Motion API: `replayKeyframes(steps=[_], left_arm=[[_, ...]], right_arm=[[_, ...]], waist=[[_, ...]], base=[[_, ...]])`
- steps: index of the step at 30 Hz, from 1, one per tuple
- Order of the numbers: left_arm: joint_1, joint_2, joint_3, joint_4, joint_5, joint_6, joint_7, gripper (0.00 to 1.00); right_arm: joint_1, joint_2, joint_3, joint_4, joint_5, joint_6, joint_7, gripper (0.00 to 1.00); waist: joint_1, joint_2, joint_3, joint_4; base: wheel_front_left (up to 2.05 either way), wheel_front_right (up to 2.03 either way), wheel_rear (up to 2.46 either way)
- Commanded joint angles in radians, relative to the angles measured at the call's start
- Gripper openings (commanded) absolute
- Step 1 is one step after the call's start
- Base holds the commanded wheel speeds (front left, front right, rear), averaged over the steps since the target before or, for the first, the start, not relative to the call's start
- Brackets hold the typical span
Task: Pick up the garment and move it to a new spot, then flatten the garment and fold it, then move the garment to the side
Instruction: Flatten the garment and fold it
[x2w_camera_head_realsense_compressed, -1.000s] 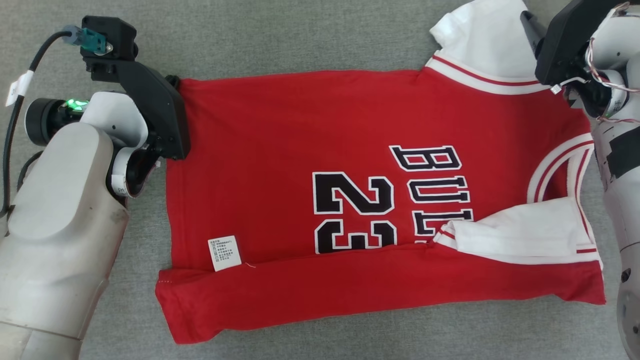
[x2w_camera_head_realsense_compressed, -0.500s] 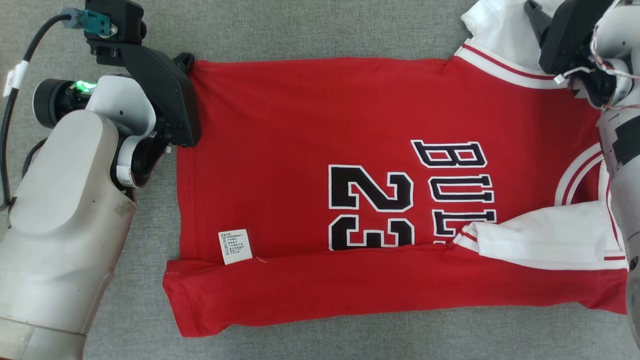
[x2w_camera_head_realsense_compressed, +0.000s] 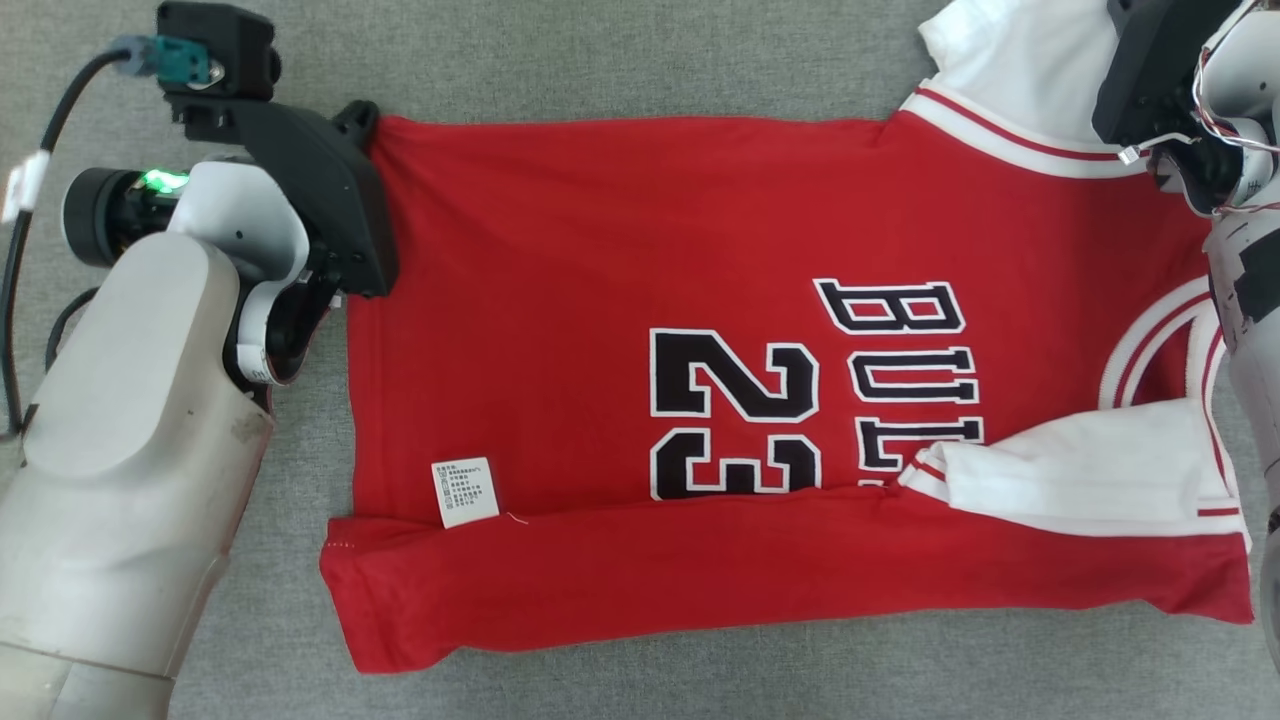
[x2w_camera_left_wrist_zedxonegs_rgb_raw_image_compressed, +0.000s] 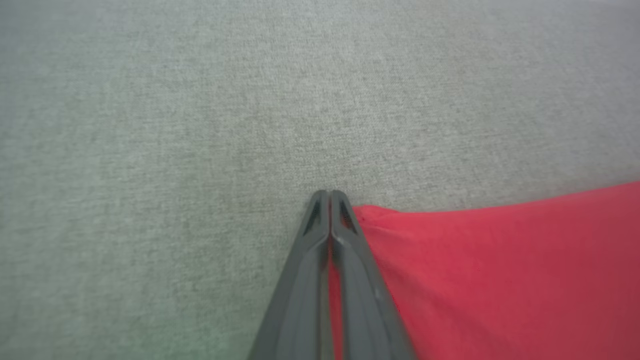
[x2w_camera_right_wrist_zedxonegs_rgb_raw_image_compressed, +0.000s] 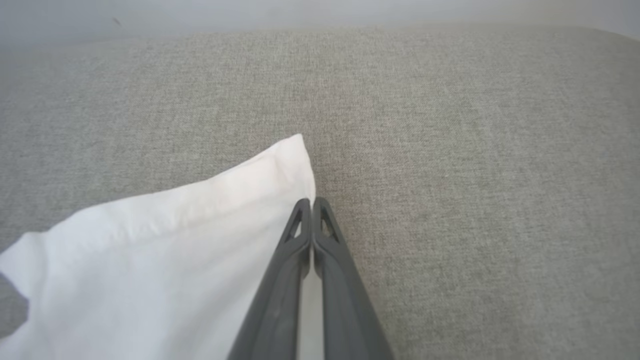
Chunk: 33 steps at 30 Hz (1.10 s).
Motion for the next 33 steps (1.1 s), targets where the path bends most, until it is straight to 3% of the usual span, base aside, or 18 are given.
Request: replayKeyframes(steps=[1,10,17,22,25,33], left_arm=[[0.031,0.015,0.007,0.022,0.012,0.022,-0.023,0.0],[0.04,-0.003,0.064,0.055,0.004,0.06,-0.211,0.0],[0.106,-0.053,0.086,0.091,-0.041,0.038,-0.318,0.0],[0.19,-0.069,0.089,0.093,-0.054,0.014,-0.399,0.0],[0.251,-0.085,0.093,0.078,-0.063,0.005,-0.468,0.0],[0.373,-0.097,0.094,0.054,-0.082,-0.005,-0.547,0.0]], right_arm=[[-0.012,0.005,-0.005,0.001,-0.006,-0.002,-0.03,0.0],[0.029,0.031,0.02,-0.023,0.044,-0.002,-0.227,0.0],[0.129,0.009,0.09,-0.079,0.179,-0.002,-0.272,0.0],[0.269,-0.056,0.199,-0.218,0.312,-0.002,-0.276,0.0],[0.402,-0.124,0.256,-0.363,0.426,-0.002,-0.291,0.0],[0.654,-0.23,0.278,-0.582,0.548,-0.002,-0.324,0.0]], waist=[[-0.0001,-0.0001,-0.007,-0.004],[-0.0001,-0.0001,-0.069,-0.021],[-0.0001,-0.0001,-0.138,-0.016],[-0.0001,-0.0001,-0.195,-0.015],[-0.0001,-0.0001,-0.228,-0.011],[-0.0001,-0.0001,-0.287,-0.015]], base=[[0.0,0.0,0.0],[0.0,0.0,0.0],[0.0,0.0,0.0],[0.0,0.0,0.0],[0.0,0.0,0.0],[0.0,0.0,0.0]])
